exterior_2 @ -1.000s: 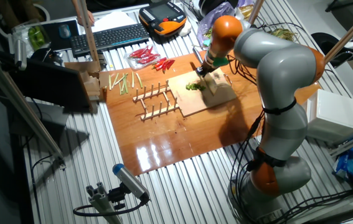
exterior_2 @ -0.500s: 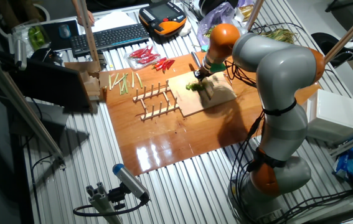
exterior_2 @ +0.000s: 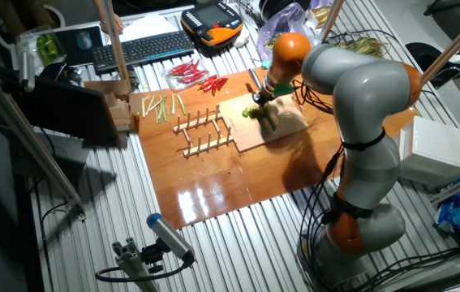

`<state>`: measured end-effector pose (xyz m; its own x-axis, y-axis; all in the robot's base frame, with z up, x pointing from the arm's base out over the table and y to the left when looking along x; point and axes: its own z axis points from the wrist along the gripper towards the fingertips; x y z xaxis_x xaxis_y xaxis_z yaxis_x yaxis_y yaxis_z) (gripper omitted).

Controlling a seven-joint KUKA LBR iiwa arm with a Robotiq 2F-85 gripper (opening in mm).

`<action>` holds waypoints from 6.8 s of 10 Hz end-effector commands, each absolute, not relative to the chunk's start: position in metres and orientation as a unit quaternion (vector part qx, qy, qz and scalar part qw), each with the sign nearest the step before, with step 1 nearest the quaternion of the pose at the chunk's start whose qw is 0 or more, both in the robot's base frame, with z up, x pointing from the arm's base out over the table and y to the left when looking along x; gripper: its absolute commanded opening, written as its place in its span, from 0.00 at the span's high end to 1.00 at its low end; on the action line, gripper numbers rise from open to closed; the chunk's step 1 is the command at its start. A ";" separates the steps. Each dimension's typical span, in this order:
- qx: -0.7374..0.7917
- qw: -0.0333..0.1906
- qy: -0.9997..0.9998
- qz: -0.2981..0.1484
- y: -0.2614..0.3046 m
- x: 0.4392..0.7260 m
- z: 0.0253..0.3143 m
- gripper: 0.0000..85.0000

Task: Chop the chili peppers

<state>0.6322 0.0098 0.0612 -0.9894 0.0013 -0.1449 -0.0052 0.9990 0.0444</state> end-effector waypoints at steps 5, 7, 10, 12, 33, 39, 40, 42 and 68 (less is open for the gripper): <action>-0.006 0.080 0.996 0.032 0.004 0.628 0.047 1.00; -0.003 0.082 0.996 0.029 0.009 0.629 0.047 1.00; -0.012 0.066 0.997 0.029 0.007 0.641 0.083 1.00; -0.013 0.057 0.997 0.059 0.006 0.651 0.111 1.00; -0.030 0.025 0.997 0.070 0.075 0.629 0.141 1.00; -0.043 0.042 0.998 0.033 0.138 0.654 0.183 1.00; -0.044 0.033 0.998 0.025 0.148 0.655 0.186 1.00; -0.030 0.018 0.999 0.023 0.174 0.645 0.185 1.00; -0.014 0.043 0.999 0.009 0.225 0.608 0.087 1.00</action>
<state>0.6081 0.2245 0.0868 -0.9959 -0.0263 -0.0870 -0.0279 0.9995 0.0173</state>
